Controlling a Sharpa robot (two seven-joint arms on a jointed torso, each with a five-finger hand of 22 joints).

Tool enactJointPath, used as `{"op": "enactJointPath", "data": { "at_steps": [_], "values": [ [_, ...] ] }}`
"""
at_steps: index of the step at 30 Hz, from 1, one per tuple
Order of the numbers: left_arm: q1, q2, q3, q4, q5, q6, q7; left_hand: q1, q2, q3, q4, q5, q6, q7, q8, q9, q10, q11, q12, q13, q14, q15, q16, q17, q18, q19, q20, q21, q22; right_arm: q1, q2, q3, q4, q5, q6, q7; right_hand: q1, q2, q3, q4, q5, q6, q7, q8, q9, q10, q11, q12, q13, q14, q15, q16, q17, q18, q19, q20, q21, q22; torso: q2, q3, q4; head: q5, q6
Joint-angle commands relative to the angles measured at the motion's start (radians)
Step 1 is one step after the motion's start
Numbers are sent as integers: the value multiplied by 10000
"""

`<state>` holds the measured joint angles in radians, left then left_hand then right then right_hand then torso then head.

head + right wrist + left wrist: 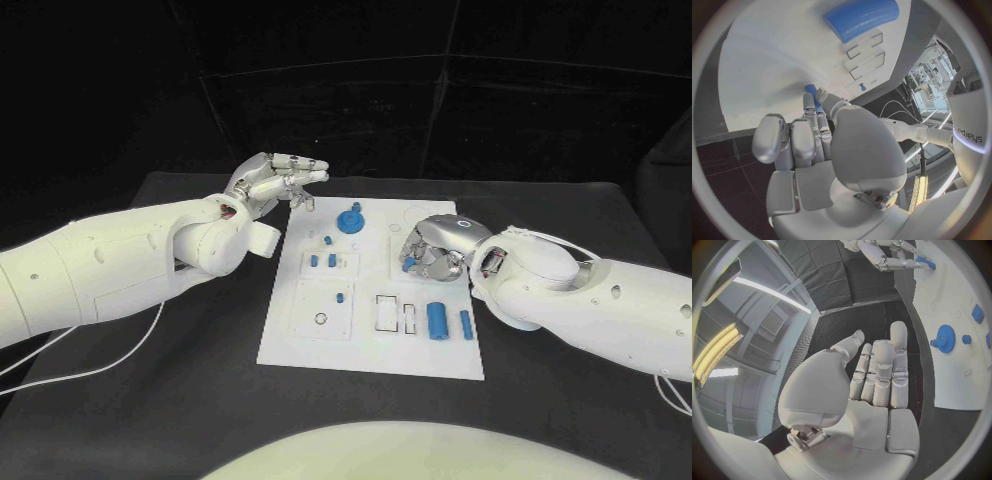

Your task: Assemble the parts on the task board

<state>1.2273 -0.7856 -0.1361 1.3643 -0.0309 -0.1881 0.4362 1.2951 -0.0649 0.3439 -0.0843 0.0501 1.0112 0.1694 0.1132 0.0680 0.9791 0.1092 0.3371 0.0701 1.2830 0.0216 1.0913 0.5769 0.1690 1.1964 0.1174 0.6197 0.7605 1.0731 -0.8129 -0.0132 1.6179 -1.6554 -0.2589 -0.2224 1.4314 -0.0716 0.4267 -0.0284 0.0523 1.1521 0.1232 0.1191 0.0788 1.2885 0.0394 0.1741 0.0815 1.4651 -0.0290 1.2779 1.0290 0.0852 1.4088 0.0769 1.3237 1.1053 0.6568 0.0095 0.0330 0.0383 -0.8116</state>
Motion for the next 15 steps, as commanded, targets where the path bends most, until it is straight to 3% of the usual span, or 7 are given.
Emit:
{"op": "enactJointPath", "data": {
  "at_steps": [1, 4, 10, 15],
  "values": [
    [6, 10, 7, 0, 28, 119, 23, 37, 80, -5, -31, 34, -57, -4, 60, 0, -93, -13, 62, 0, -74, -10, 2, -6, 140, 46, 35, -35, -10, 22, -75, 16, 195, -98, -970, 354, 59, 67, 65, -13, -21, 186, -51, 100, 138, 65, 13, -73, -9, 253, -92, 38, -13, 30, 32, -66, 63, 5, -12, -6, 14, 18, -11],
    [3, 6, 7, -1, 28, 118, 16, 42, 84, -4, -33, 34, -56, -4, 61, 0, -95, -13, 64, 0, -74, -10, 3, -6, 140, 47, 35, -36, -11, 22, -203, 23, 440, 17, -1122, 408, 60, 37, 97, -40, -20, 170, -41, 81, 135, 59, 22, -103, -7, 251, -90, 43, -9, 29, 30, -71, 64, 5, -13, -11, 13, 40, -6],
    [-3, 4, 7, -13, 28, 116, 14, 46, 88, -2, -35, 34, -56, -4, 61, 0, -97, -13, 66, 0, -74, -10, 4, -6, 140, 48, 34, -37, -12, 21, -393, 188, 1182, 369, -1326, 552, 46, 0, 148, -69, -16, 137, -21, 45, 128, 37, 39, -156, -8, 248, -82, 48, -10, 29, 23, -73, 61, -4, -17, -14, 7, 64, 5],
    [-5, 8, 7, -16, 28, 117, 16, 46, 88, -2, -35, 34, -56, -4, 61, 0, -97, -13, 66, 0, -74, -10, 4, -6, 140, 48, 34, -37, -12, 20, -134, 232, 1566, 702, -1268, 724, 8, -39, 208, -90, -11, 88, 8, -9, 116, -4, 66, -233, -10, 243, -62, 51, -20, 28, 13, -64, 58, -12, -13, -27, 17, 97, -2]
  ]
}}
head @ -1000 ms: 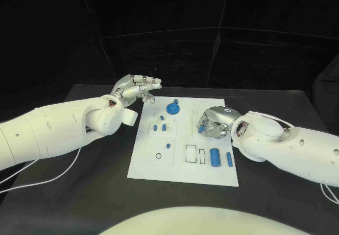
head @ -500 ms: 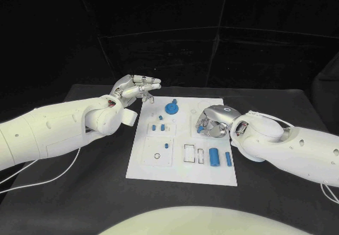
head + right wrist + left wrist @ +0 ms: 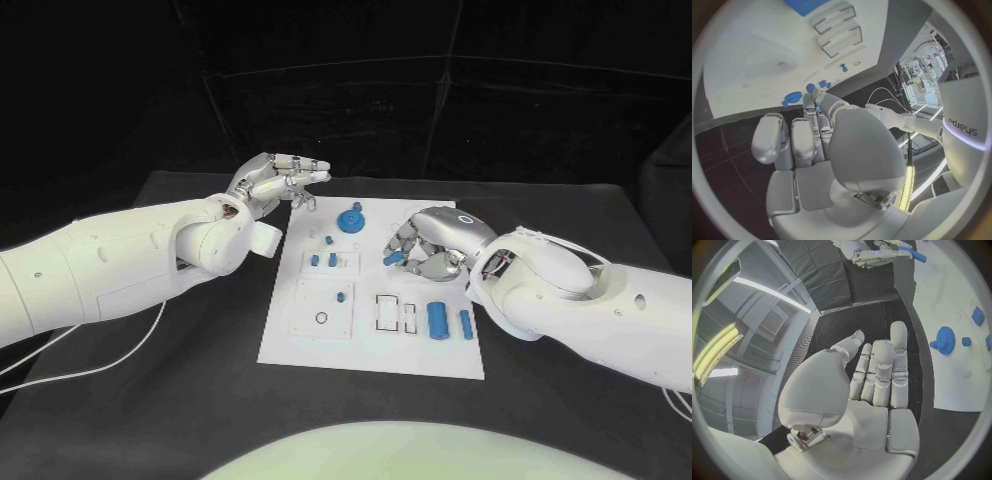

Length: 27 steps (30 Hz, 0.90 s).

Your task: Assemble the parts on the task board

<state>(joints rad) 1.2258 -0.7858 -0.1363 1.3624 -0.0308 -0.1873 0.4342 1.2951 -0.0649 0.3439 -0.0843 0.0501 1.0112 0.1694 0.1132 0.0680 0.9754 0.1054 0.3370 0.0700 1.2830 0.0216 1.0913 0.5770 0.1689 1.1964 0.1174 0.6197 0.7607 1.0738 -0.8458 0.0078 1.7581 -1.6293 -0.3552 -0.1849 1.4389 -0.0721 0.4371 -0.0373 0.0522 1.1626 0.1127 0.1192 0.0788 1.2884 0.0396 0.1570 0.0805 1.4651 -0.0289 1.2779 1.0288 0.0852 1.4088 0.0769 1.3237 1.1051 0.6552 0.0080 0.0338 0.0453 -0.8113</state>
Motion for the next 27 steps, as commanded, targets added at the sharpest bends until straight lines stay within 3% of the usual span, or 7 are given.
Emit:
{"op": "enactJointPath", "data": {
  "at_steps": [1, 3, 8, 10, 12, 15, 27],
  "values": [
    [10, 11, 8, 4, 27, 108, 35, 46, 88, -2, -35, 34, -56, -4, 61, 0, -60, 24, 66, 0, -74, -10, 4, -7, 140, 48, 35, -37, -13, 13, 272, 24, 173, 487, -280, 376, -74, -39, 111, -3, -10, -24, 117, -18, 114, -9, 69, -74, -1, 242, -60, 49, -23, 29, 11, -62, 56, -14, 3, -15, 9, 45, -15],
    [9, 17, 8, 7, 27, 106, 35, 46, 88, -2, -35, 34, -56, -4, 61, 0, -60, 24, 66, 0, -74, -10, 4, -7, 140, 48, 35, -37, -13, 13, 495, 28, 161, 584, -172, 435, -86, -45, 122, -4, -9, -35, 123, -31, 112, -19, 77, -91, -2, 240, -55, 48, -28, 31, 5, -59, 51, -25, 10, -9, 9, 72, -14],
    [10, 30, 8, 19, 27, 107, 31, 46, 88, -2, -35, 34, -56, -4, 61, 0, -60, 24, 66, 0, -74, -10, 4, -7, 140, 48, 35, -37, -13, 10, 1037, 26, -42, 700, 183, 525, -136, -63, 156, -2, -5, -73, 145, -74, 102, -55, 101, -152, -6, 229, -37, 28, -75, 36, -14, -45, 33, -60, 0, -35, 58, 80, -57],
    [11, 33, 9, 21, 27, 101, 31, 46, 88, -2, -35, 34, -56, -4, 61, 0, -60, 24, 66, 0, -74, -10, 4, -7, 140, 48, 35, -37, -13, 5, 1357, 16, -239, 734, 486, 544, -217, -86, 164, 20, -2, -105, 162, -116, 94, -79, 119, -207, -7, 221, -17, 20, -99, 41, -31, -28, 18, -86, -3, -41, 51, 151, -93],
    [11, 34, 9, 32, 27, 102, 30, 52, 92, -2, -39, 33, -57, -4, 62, 0, -64, 25, 69, 0, -75, -11, 5, -8, 140, 49, 34, -38, -14, -30, 1691, -5, -460, 758, 820, 555, -308, -108, 150, 56, 10, -129, 172, -149, 88, -94, 133, -252, -7, 215, -4, 13, -121, 43, -41, -14, 14, -92, 13, -18, 28, 253, -113],
    [12, 42, 9, 33, 27, 100, 28, 67, 101, 1, -48, 33, -59, -3, 64, 0, -72, 25, 77, -2, -76, -11, 7, -12, 141, 52, 33, -41, -17, -91, 2009, -27, -674, 772, 1130, 554, -365, -120, 142, 78, 19, -147, 178, -174, 84, -106, 142, -285, -8, 210, 4, 6, -140, 49, -55, -5, -1, -118, 18, -15, 9, 313, -128],
    [14, 90, 11, 34, 27, 109, 17, 67, 101, 1, -48, 33, -59, -3, 64, 0, -72, 25, 77, -2, -76, -11, 7, -12, 141, 52, 33, -41, -17, -263, 2806, -224, -1343, 690, 2033, 482, -420, -129, 148, 94, 36, -200, 195, -225, 71, -149, 160, -347, -15, 195, 17, -23, -202, 57, -77, 9, -22, -156, 11, 1, 18, 449, -241]
  ]
}}
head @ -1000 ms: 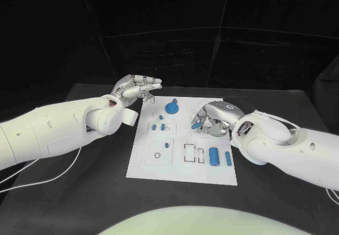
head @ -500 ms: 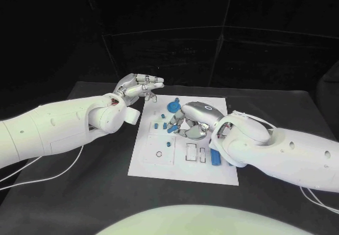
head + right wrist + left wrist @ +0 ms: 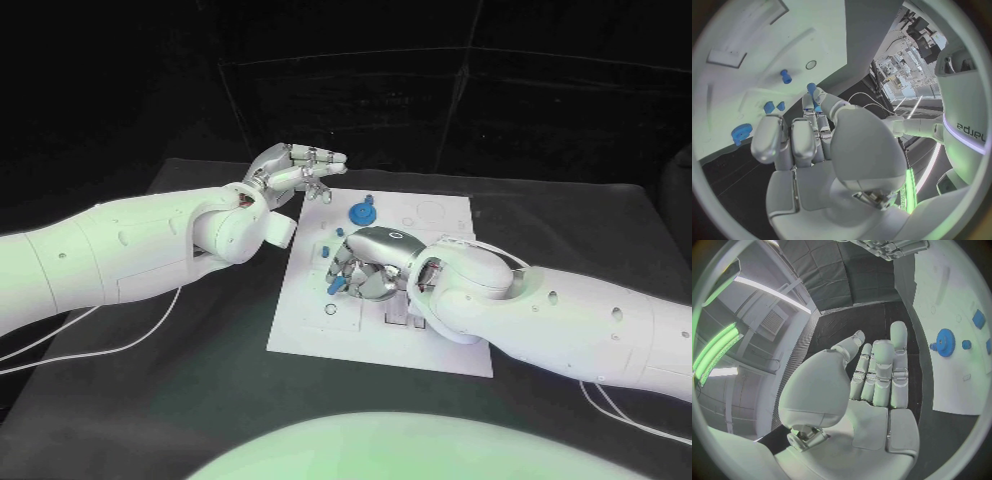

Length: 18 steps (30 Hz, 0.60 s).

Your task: Assemble the parts on the task board

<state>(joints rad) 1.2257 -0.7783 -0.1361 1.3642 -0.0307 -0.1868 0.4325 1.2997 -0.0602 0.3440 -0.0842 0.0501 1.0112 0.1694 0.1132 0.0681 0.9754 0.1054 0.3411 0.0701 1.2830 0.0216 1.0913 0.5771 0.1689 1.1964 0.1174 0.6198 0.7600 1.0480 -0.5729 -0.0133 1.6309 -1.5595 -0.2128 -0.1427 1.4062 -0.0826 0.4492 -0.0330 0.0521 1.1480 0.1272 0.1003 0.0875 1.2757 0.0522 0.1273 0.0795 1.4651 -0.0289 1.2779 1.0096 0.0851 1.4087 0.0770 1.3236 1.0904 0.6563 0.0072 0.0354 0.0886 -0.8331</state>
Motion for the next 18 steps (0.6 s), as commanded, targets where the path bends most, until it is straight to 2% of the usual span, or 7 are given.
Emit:
{"op": "enactJointPath", "data": {
  "at_steps": [1, 10, 15, 18],
  "values": [
    [16, 15, 9, 15, 26, 103, 34, 20, 54, 0, -48, 33, -58, -3, 64, -1, -73, 25, 36, -2, -76, -11, 7, -13, 140, 52, 33, -42, -10, -11, 105, -19, -98, -20, 645, 61, -94, -23, 28, 51, 38, -57, 51, -39, -16, -25, 35, -53, -5, 194, 17, -25, -15, 58, -78, 10, -24, -13, 0, 10, 0, 18, -26],
    [16, 39, 9, 7, 26, 108, 36, 20, 54, 0, -48, 33, -58, -3, 64, -1, -73, 25, 36, -2, -76, -11, 7, -13, 140, 52, 33, -42, -10, -70, 325, -73, -324, -172, 1041, 6, -95, -22, 31, 50, 40, -61, 52, -42, -17, -29, 36, -59, -5, 193, 18, -26, -16, 58, -80, 11, -25, -14, 3, 10, -14, 18, -85],
    [16, 49, 9, -7, 26, 110, 36, 20, 54, 0, -48, 33, -58, -3, 64, -1, -73, 25, 36, -2, -76, -11, 7, -13, 140, 52, 33, -42, -10, -100, 366, -87, -352, -220, 1098, -4, -98, -16, 35, 52, 42, -62, 53, -45, -17, -31, 37, -63, -6, 191, 20, -32, -27, 58, -81, 12, -24, -13, 4, 28, -27, 39, -90],
    [16, 52, 9, -12, 26, 112, 32, 20, 54, 0, -48, 33, -58, -3, 64, -1, -73, 25, 36, -2, -76, -11, 7, -13, 140, 52, 33, -42, -10, -114, 388, -92, -366, -238, 1121, -10, -98, -16, 35, 52, 42, -62, 53, -45, -17, -31, 37, -63, -6, 191, 20, -32, -27, 58, -81, 12, -24, -13, 1, 17, -18, 29, -85]
  ]
}}
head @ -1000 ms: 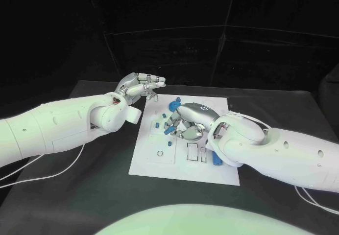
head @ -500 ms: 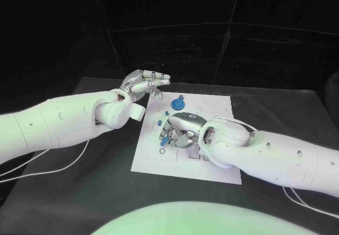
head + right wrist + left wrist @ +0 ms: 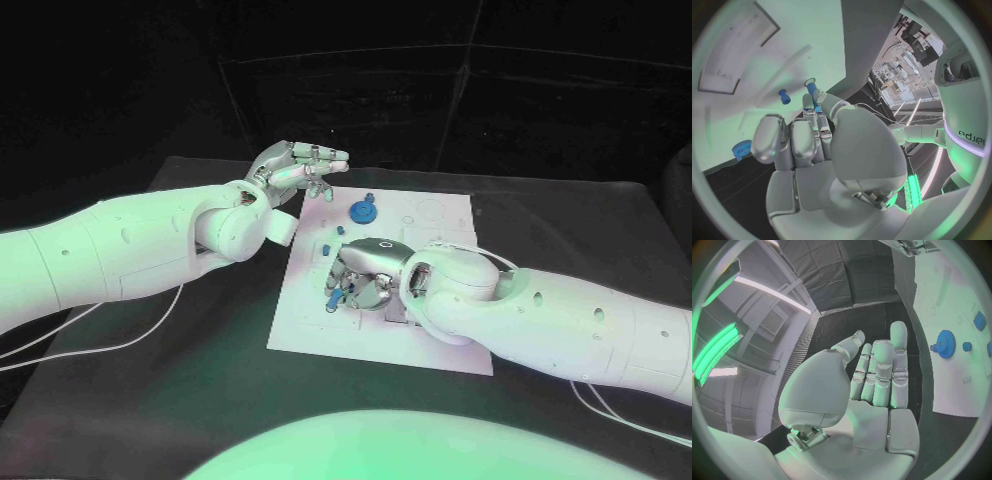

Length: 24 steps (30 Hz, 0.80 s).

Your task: Assemble the parts on the task board

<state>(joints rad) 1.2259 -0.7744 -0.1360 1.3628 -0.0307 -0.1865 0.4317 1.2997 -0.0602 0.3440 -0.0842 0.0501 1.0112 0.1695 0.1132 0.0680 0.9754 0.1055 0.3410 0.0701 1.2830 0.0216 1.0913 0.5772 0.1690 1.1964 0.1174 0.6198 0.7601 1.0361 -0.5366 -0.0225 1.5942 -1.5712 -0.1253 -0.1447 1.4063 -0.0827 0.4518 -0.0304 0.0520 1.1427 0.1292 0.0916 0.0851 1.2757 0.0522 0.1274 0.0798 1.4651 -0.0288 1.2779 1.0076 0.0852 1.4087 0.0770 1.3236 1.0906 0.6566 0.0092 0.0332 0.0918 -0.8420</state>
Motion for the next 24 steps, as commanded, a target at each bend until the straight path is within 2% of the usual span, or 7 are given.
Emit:
{"op": "enactJointPath", "data": {
  "at_steps": [1, 9, 24],
  "values": [
    [14, 14, 9, 1, 26, 110, 39, 20, 54, 0, -48, 33, -58, -3, 65, 0, -73, 25, 36, -2, -76, -11, 7, -13, 140, 52, 33, -42, -10, 3, 32, -2, -6, -125, 254, 4, -99, -15, 9, 26, 42, -10, 33, 42, 7, -31, 37, -64, -8, 191, 19, -32, -7, 57, -80, 12, -24, -14, -2, -2, 6, -6, 0],
    [13, 39, 9, -11, 26, 117, 31, 20, 54, 0, -48, 33, -58, -3, 65, 0, -73, 25, 36, -2, -76, -11, 7, -13, 140, 52, 33, -42, -10, -24, 111, -15, -97, -180, 269, -130, -99, -7, 16, 26, 45, -9, 33, 39, 7, -33, 38, -70, -8, 188, 21, -38, -19, 57, -81, 14, -23, -11, -3, 0, 10, -1, 4],
    [13, 36, 9, -2, 26, 131, 8, 20, 54, 0, -48, 33, -58, -3, 65, 0, -73, 25, 36, -2, -76, -11, 7, -13, 140, 52, 33, -42, -10, -100, 287, -35, -123, -920, 337, -659, -119, -7, 30, 20, 50, -30, 45, 13, 2, -53, 50, -107, -10, 176, 29, -60, -60, 59, -94, 23, -31, -20, -2, -19, 3, 1, 5]
  ]
}}
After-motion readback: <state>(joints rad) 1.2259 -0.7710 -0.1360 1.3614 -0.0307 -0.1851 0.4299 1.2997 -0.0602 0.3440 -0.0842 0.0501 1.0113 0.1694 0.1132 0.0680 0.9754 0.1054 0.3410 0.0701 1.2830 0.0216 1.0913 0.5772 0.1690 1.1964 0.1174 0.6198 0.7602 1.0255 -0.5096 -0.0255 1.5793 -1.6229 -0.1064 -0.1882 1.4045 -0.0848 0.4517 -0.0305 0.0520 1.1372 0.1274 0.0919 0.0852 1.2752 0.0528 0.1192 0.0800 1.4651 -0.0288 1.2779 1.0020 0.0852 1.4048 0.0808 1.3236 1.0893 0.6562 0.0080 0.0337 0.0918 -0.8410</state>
